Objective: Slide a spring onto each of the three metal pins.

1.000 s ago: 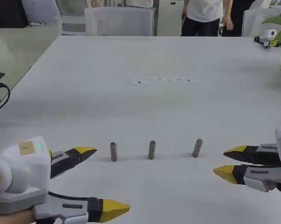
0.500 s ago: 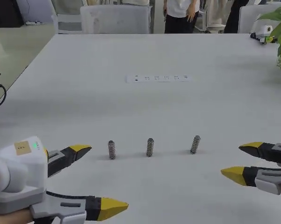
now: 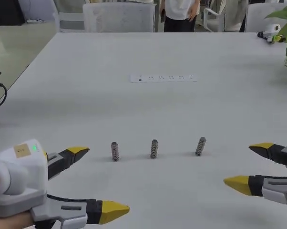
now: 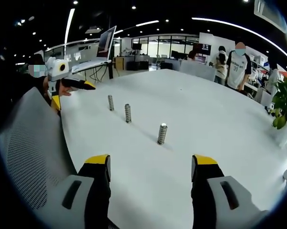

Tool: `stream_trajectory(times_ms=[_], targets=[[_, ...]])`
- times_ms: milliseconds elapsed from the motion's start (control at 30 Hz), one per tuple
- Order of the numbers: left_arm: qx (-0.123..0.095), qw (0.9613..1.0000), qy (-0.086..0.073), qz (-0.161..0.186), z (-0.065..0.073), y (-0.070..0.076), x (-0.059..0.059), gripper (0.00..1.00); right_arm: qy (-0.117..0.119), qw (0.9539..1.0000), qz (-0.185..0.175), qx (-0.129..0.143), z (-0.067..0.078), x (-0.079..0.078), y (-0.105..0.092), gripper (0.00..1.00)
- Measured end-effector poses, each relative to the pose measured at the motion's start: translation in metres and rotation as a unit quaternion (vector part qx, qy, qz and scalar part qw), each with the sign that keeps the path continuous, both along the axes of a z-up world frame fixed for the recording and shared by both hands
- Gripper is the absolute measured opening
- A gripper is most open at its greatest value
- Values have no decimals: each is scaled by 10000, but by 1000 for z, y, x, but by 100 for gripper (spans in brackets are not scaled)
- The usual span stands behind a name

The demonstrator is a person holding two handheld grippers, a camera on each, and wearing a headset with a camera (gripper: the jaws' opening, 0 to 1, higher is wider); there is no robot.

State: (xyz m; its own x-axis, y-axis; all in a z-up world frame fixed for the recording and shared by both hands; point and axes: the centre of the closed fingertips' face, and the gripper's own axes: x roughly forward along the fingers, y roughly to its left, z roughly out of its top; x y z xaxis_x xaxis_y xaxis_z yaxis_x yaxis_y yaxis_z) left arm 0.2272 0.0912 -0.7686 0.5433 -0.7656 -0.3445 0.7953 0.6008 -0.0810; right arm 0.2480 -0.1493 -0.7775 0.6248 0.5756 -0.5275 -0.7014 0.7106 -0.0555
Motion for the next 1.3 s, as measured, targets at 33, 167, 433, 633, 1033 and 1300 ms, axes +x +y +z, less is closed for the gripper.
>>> stream_trajectory(times_ms=[33, 167, 433, 633, 1033, 1300], targets=[[-3, 10000, -4, 11, 0, 1, 1, 98, -1, 10000, 12, 30, 0, 0, 1, 70], [-26, 10000, -6, 48, -2, 3, 5, 98, -129, 9998, 104, 127, 2, 3, 7, 75], [27, 10000, 19, 37, -11, 4, 14, 98, -58, 9997, 239, 66, -7, 8, 12, 79], [54, 9999, 80, 64, -17, 4, 20, 98, -60, 9997, 190, 133, -7, 17, 13, 80], [25, 9999, 64, 98, -14, 2, 22, 98, -46, 9997, 154, 165, -13, 21, 13, 81], [58, 9999, 89, 91, -15, 1, 21, 98, -15, 9998, 148, 143, -16, 21, 12, 81]])
